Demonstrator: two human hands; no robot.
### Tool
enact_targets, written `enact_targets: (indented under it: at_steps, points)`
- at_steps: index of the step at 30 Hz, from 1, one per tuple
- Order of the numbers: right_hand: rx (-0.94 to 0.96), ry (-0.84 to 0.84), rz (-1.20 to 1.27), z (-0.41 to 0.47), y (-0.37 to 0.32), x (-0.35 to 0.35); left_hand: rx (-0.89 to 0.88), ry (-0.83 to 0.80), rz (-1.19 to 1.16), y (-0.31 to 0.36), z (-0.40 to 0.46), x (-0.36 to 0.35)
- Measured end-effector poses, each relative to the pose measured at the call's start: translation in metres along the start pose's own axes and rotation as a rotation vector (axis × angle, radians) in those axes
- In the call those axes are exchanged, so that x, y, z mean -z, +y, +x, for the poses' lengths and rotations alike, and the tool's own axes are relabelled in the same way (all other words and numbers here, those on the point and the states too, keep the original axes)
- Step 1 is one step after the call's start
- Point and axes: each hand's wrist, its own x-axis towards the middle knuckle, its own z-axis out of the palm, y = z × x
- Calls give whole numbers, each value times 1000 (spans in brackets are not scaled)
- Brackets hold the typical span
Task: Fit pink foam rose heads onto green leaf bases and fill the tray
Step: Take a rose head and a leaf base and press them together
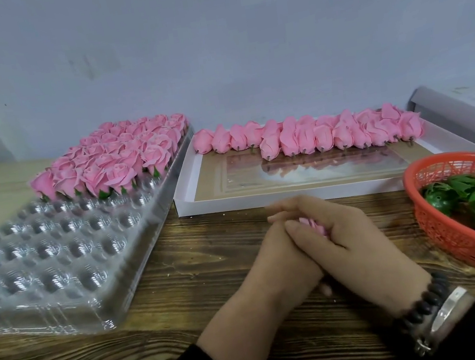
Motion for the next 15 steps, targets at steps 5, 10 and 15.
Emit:
enact_targets:
  at_steps: [5, 10, 15]
  points:
    - [-89, -18, -15, 2, 10, 6, -83, 18, 21, -1, 0, 4]
    - [-77, 15, 58, 1, 13, 8, -116, 89, -18, -2, 3, 8]
    - [45, 213, 138, -1, 7, -3, -59, 219, 98, -9, 9, 5]
